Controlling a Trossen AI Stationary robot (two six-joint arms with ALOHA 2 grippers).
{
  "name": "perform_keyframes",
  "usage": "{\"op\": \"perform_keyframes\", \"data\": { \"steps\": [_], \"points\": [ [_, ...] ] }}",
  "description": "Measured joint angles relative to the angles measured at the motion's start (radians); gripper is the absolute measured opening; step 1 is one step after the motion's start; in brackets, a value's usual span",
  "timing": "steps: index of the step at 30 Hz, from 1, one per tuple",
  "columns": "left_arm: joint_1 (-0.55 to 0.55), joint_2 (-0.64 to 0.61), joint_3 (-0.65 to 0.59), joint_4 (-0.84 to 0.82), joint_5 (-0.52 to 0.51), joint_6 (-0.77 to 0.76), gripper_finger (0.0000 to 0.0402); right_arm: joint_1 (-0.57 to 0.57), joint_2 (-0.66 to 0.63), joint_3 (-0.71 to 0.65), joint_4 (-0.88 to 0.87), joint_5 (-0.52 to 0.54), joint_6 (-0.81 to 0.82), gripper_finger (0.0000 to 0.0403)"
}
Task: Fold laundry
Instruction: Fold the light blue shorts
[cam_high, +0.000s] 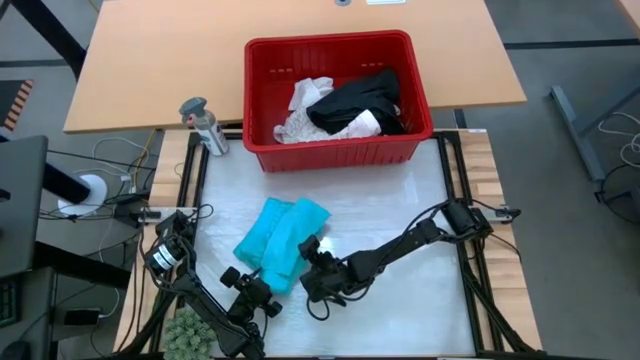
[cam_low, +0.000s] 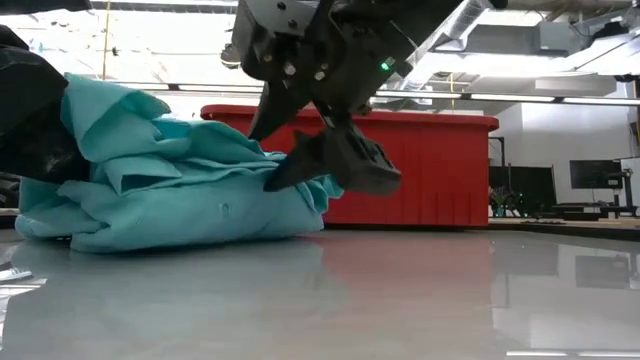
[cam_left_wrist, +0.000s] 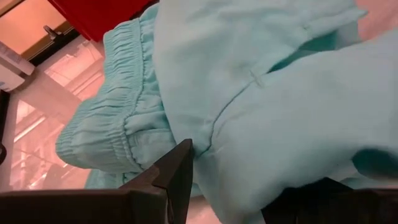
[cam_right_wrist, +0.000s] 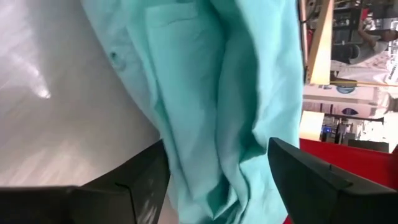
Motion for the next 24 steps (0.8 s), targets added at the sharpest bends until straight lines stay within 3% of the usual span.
{"op": "perform_keyframes", "data": {
  "steps": [16,20,24],
  "points": [
    [0.0,0.0,0.0,0.023,0.0,0.017,0.0141,-0.005,0.0,0.002,-0.045,-0.001,0.012,0.0272],
    [0.0,0.0,0.0,0.022,0.0,0.017,0.0141,-0.009,0.0,0.002,-0.035,0.002,0.008,0.0219],
    [0.0,0.0,0.0,0.022,-0.009,0.017,0.0141,-0.019,0.0,0.002,-0.025,0.003,-0.014,0.0113]
  ]
}}
